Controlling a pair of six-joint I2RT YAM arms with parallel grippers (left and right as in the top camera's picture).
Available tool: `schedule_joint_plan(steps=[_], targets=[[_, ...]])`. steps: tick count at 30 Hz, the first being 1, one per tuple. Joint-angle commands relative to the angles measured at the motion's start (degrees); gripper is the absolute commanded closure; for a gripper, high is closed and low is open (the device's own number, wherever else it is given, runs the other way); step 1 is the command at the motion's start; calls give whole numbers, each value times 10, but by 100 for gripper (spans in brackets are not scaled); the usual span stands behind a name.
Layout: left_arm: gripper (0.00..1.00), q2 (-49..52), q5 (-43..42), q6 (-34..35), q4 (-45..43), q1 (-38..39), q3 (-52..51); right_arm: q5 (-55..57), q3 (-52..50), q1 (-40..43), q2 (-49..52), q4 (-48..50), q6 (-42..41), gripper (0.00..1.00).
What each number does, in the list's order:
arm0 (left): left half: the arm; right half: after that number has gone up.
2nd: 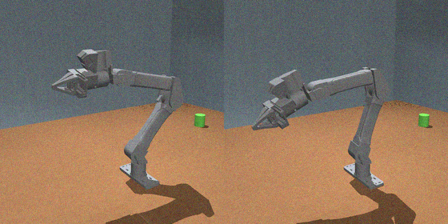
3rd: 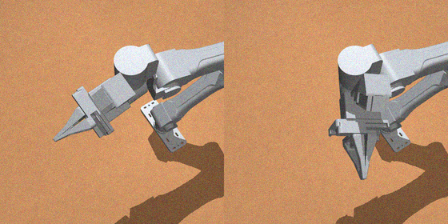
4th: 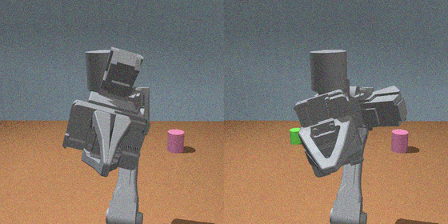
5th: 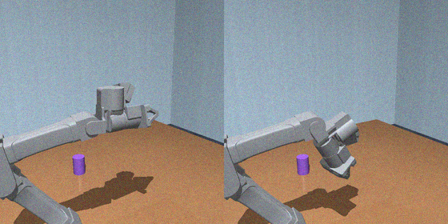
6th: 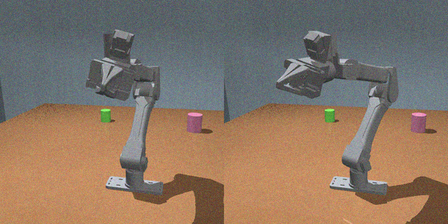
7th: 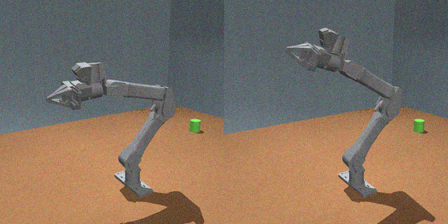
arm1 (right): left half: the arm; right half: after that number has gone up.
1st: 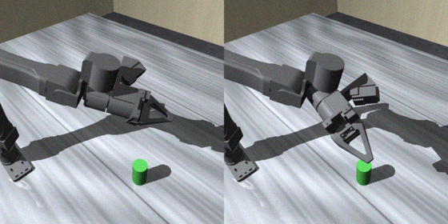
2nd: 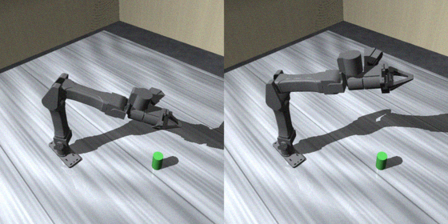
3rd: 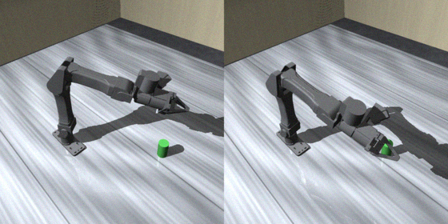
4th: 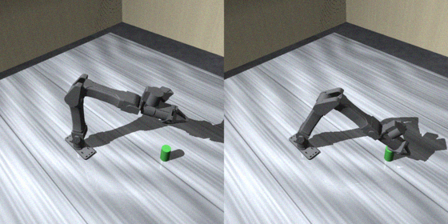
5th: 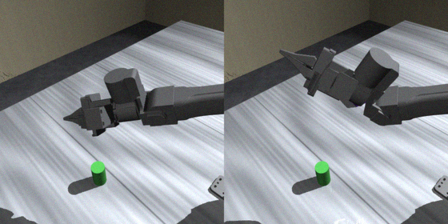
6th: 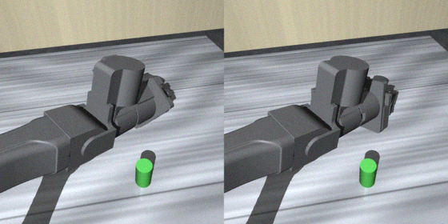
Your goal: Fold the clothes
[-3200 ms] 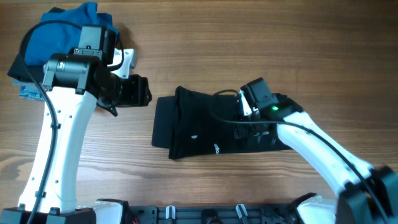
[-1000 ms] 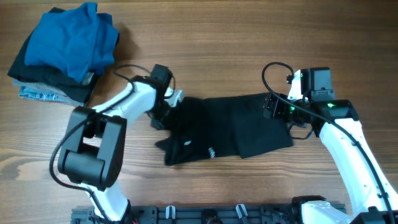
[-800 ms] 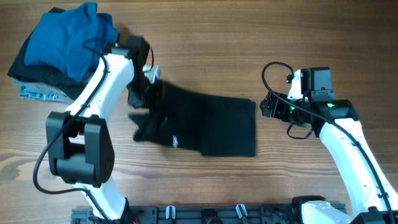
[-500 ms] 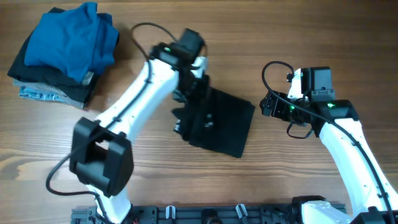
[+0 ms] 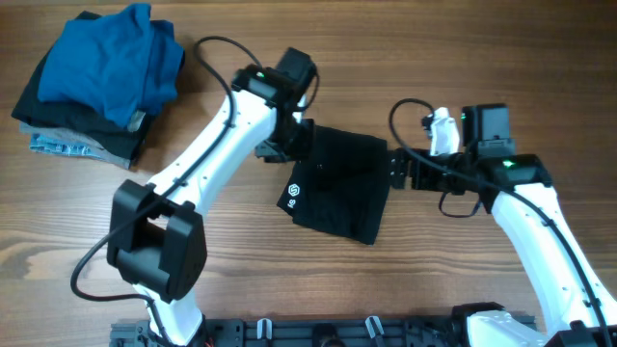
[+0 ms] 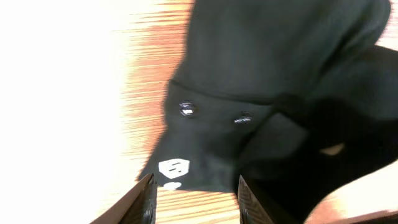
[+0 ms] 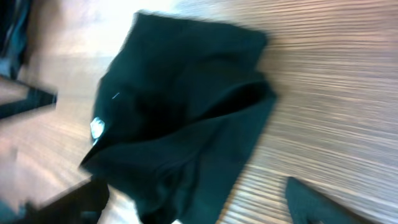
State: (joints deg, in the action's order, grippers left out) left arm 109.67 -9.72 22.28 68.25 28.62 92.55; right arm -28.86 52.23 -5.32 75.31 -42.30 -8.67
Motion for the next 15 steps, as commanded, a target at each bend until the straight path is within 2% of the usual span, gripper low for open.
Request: schedule_joint_plan(steps=[1,4,6,7,8,9,10,11,12,13,14,15], targets=[[41,-9,-29,-80,2,-27,0,-35,-2,-51,24,3,-20,0],[37,-9,-34,-82,-23,-27,-42,3,-16,-99,72,39,-139,0],[37,-9,-68,-82,-68,-27,-90,35,-16,-116,111,95,-216,9],[37,-9,-88,-84,-91,-26,-111,34,-16,-116,120,111,-217,24],[37,-9,-95,-84,-102,-26,-123,35,-16,-115,120,110,-214,45],[38,-9,-101,-84,-116,-26,-138,40,-14,-111,117,88,-204,74],[38,-9,-108,-84,-128,-26,-154,74,-8,-102,108,39,-200,90],[39,-8,-116,-84,-139,-26,-168,134,2,-83,90,-36,-200,94],[40,-8,-119,-84,-144,-26,-180,182,8,-62,66,-99,-200,86],[40,-8,-119,-84,-145,-26,-183,189,8,-52,56,-117,-198,60],[41,-8,-119,-84,-143,-26,-185,186,8,-40,46,-129,-186,49],[41,-8,-119,-84,-143,-26,-185,177,8,-31,36,-132,-170,44]])
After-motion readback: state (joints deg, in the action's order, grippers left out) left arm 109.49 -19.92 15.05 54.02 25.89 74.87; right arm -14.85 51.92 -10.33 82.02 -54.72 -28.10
